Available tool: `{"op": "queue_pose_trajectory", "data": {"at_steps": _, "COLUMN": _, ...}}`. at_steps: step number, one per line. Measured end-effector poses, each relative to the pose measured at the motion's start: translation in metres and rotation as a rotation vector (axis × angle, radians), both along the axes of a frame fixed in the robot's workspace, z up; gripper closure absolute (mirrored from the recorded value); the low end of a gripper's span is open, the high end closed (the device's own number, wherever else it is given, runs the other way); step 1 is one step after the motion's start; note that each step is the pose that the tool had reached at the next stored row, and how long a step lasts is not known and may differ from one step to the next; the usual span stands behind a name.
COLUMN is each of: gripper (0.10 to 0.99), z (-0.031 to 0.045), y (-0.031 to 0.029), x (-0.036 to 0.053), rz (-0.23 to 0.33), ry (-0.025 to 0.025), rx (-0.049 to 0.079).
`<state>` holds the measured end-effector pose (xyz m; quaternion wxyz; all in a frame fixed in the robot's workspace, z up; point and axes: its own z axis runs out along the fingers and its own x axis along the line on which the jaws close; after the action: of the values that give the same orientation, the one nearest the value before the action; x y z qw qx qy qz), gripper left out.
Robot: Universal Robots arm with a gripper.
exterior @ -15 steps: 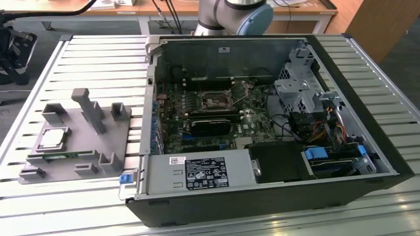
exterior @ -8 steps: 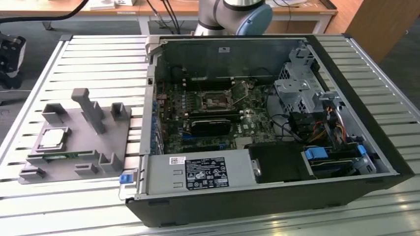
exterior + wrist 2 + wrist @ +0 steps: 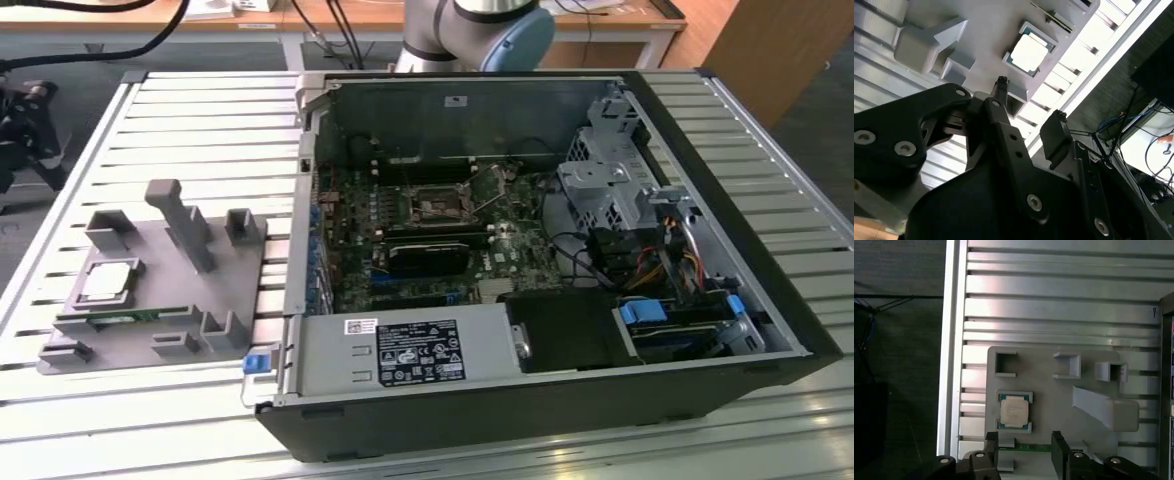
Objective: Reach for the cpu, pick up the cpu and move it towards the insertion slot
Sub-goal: 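Pick up the cpu and move it towards the insertion slot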
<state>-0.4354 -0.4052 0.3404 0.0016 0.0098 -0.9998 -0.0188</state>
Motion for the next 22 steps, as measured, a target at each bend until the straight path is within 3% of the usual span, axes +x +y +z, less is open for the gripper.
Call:
{"op": "queue_pose_trajectory", "data": {"at_steps": 5, "gripper": 0.443, "z": -0.0091, "y": -0.0028, "x": -0.0001, "rz": 0.000, "ry": 0.0012, "rx": 0.000}}
{"op": "queue_pose_trajectory", "data": {"at_steps": 6, "gripper": 0.380, "z": -0.0110, "y": -0.0032, "x": -0.0002, "rz": 0.000, "ry": 0.0013, "rx": 0.000}}
{"op": "queue_pose_trajectory", "data": {"at_steps": 13, "gripper": 0.365, "z": -0.0236, "y": -0.0054, "x": -0.0004, "rz": 0.000, "ry": 0.0018, "rx": 0.000}}
{"op": "queue_pose_trajectory", "data": {"at_steps": 14, "gripper": 0.306, "z": -0.0255, "y": -0.0057, "x": -0.0004, "rz": 0.000, "ry": 0.0017, "rx": 0.000}}
{"op": "queue_pose_trajectory", "data": {"at_steps": 22, "gripper": 0.306, "z": -0.0401, "y": -0.0068, "x": -0.0007, "rz": 0.000, "ry": 0.0018, "rx": 0.000}}
